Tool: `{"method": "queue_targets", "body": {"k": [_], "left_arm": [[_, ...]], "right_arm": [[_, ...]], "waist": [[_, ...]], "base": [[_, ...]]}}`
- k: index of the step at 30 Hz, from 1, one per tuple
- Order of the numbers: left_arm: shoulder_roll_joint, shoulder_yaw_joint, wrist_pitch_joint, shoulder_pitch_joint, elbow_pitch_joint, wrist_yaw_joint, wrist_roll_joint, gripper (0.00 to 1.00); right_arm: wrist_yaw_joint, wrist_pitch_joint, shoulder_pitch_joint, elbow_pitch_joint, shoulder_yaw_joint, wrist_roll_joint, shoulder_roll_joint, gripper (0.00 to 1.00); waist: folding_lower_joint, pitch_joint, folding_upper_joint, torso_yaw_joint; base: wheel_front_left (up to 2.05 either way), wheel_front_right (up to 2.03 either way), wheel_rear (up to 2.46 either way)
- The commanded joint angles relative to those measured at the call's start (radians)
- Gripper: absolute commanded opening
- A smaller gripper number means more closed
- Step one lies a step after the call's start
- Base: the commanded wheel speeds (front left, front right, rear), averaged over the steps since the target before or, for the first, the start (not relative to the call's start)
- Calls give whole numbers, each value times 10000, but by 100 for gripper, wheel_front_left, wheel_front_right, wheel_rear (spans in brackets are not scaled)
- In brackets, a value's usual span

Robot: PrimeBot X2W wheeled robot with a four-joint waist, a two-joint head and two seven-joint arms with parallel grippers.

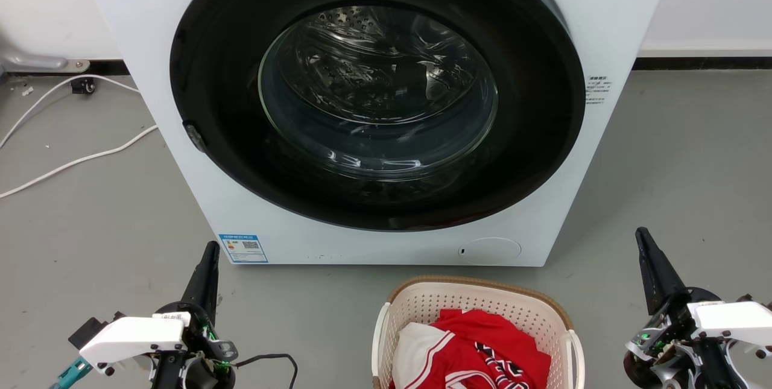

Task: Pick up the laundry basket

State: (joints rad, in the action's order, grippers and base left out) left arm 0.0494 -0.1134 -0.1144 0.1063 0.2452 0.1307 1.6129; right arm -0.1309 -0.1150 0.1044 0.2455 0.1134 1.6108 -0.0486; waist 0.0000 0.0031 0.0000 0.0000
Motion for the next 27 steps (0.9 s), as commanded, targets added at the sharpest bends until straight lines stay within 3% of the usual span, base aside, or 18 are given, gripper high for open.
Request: {"method": "queue_targets", "body": {"k": [1,21,22,27], "left_arm": [[27,-15,-4,80,-4,26,-36,0],[27,-15,-4,80,-4,26,-35,0],[0,0,1,0,1,0,0,100],[-25,60,133,-183,138,-3,-93,100]], "right_arm": [[5,13,138,-5,-7,27,-53,0],[5,13,138,-6,-7,27,-53,0],[0,1,0,0,2,0,0,100],[2,129,-208,159,-29,-75,25,100]], "waist": [[0,0,0,0],[0,0,0,0],[0,0,0,0],[0,3,0,-1]], "base": [[0,0,0],[0,0,0],[0,0,0],[0,0,0]]}}
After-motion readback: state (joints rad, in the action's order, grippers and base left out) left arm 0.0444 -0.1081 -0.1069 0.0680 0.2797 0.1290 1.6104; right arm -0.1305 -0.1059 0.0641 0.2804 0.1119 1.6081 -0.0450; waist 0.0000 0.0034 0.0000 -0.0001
